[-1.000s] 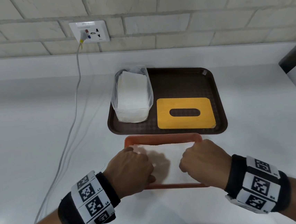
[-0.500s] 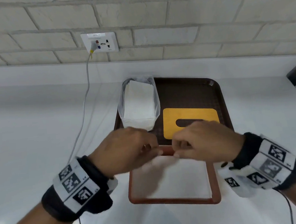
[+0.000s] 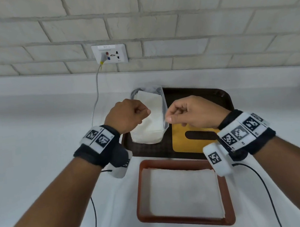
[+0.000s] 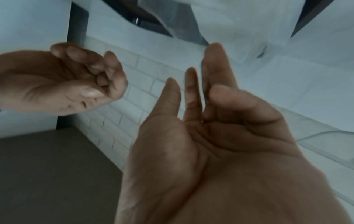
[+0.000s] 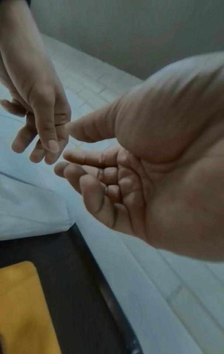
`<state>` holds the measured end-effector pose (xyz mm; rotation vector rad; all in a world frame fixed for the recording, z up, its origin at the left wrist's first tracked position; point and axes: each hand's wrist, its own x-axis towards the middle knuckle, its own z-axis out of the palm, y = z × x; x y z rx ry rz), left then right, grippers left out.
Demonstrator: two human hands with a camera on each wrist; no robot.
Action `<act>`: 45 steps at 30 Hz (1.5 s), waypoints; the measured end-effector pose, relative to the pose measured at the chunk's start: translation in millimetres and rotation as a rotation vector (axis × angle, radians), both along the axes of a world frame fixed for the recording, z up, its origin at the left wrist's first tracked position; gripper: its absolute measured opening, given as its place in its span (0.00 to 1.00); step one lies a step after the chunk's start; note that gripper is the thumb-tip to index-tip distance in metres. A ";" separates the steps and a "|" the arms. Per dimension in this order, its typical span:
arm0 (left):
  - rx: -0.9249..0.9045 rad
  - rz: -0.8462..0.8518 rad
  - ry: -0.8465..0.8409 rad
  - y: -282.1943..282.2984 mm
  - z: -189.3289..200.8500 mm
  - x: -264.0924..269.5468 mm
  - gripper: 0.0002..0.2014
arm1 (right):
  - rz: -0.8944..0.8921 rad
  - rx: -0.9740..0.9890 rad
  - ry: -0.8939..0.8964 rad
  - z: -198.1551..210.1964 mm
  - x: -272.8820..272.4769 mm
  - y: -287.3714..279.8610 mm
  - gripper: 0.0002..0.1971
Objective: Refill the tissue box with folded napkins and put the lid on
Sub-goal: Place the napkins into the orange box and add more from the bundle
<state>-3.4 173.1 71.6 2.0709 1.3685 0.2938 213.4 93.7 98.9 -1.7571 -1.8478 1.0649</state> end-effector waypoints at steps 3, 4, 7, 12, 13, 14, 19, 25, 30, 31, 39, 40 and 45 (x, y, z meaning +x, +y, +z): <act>-0.013 0.041 0.240 12.4 -12.4 15.9 0.14 | -0.015 -0.057 -0.062 -14.0 -3.5 20.5 0.11; -0.012 0.049 0.334 16.0 -16.5 20.4 0.19 | -0.003 -0.082 -0.092 -18.3 -4.7 27.5 0.12; -0.048 0.083 0.488 27.7 -31.9 27.8 0.29 | 0.058 -0.171 -0.151 -27.9 -9.7 44.3 0.14; -0.103 0.170 0.546 33.4 -48.2 33.5 0.27 | 0.138 -0.269 -0.337 -37.9 -12.7 59.1 0.16; -0.110 0.192 0.549 31.4 -49.0 34.2 0.26 | 0.148 -0.274 -0.372 -39.7 -11.9 60.5 0.16; -0.118 0.211 0.548 29.1 -48.7 34.8 0.25 | 0.153 -0.274 -0.394 -41.4 -11.0 61.6 0.17; -0.170 0.267 0.489 26.5 -54.8 30.1 0.25 | 0.159 -0.267 -0.437 -52.5 -4.3 64.7 0.16; -0.256 0.325 0.417 30.9 -58.6 28.5 0.29 | 0.124 -0.324 -0.498 -70.7 -8.0 69.4 0.14; -0.265 0.337 0.305 34.4 -56.6 28.4 0.31 | 0.106 -0.338 -0.524 -76.3 -9.3 69.2 0.12; -0.270 0.331 0.284 34.9 -56.7 28.3 0.31 | 0.100 -0.341 -0.523 -77.3 -9.3 69.4 0.12; -0.444 0.365 0.073 40.7 -59.5 24.5 0.29 | 0.078 -0.354 -0.506 -81.9 -10.2 68.4 0.11; -0.462 0.361 0.075 41.1 -58.9 24.4 0.27 | 0.074 -0.348 -0.502 -82.2 -10.0 68.3 0.11; -0.512 0.330 0.003 44.5 -56.6 19.6 0.25 | 0.069 -0.330 -0.488 -79.5 -9.1 67.5 0.12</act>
